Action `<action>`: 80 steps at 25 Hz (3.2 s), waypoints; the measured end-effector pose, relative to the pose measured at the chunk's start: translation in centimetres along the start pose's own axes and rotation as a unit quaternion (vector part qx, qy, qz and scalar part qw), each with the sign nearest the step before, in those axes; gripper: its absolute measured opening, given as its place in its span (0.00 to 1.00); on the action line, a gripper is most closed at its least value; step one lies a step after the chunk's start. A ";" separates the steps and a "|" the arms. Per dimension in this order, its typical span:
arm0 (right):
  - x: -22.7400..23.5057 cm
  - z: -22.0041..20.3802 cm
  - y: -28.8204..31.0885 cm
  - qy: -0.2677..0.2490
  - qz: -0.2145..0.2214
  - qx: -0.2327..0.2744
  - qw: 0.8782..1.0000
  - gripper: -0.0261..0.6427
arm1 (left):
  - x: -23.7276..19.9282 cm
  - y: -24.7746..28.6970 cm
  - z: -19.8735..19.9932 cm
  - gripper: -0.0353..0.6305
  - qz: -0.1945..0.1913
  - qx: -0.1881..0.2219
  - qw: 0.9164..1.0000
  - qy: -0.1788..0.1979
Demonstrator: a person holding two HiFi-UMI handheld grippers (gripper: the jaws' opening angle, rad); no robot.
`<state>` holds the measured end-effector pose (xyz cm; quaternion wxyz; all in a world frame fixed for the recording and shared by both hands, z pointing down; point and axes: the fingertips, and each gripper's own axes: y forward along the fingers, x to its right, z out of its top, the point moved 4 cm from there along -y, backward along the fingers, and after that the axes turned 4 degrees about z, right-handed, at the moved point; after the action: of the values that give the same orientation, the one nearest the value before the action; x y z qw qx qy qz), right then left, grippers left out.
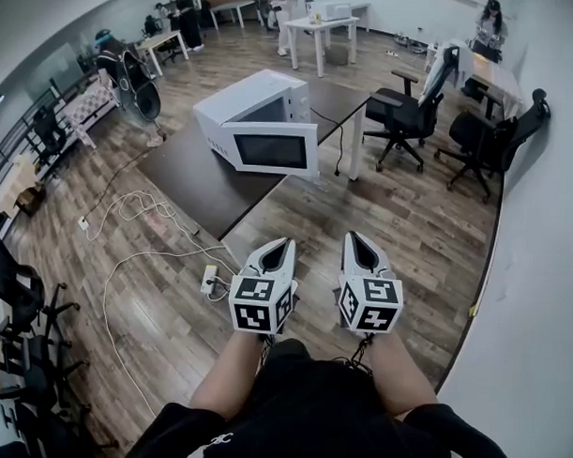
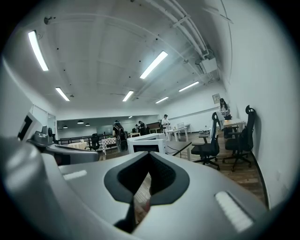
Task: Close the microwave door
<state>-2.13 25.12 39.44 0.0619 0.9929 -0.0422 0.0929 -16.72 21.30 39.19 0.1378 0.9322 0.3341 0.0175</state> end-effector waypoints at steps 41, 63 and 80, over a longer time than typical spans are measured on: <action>11.6 2.9 24.9 -0.040 0.004 -0.040 0.998 0.05 | -8.9 28.2 4.9 0.07 -0.018 -0.023 0.999 -0.025; 16.3 4.7 41.7 -0.050 -0.003 -0.075 0.996 0.05 | -16.6 45.1 6.6 0.15 -0.012 -0.042 0.999 -0.002; 21.4 6.0 51.6 -0.055 0.014 -0.085 0.995 0.05 | -21.0 58.2 5.1 0.23 0.015 -0.089 0.996 0.006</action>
<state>14.98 -28.24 43.59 0.1421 0.9870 -0.0669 0.0355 3.56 -36.11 51.20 0.2177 0.9212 0.3177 0.0548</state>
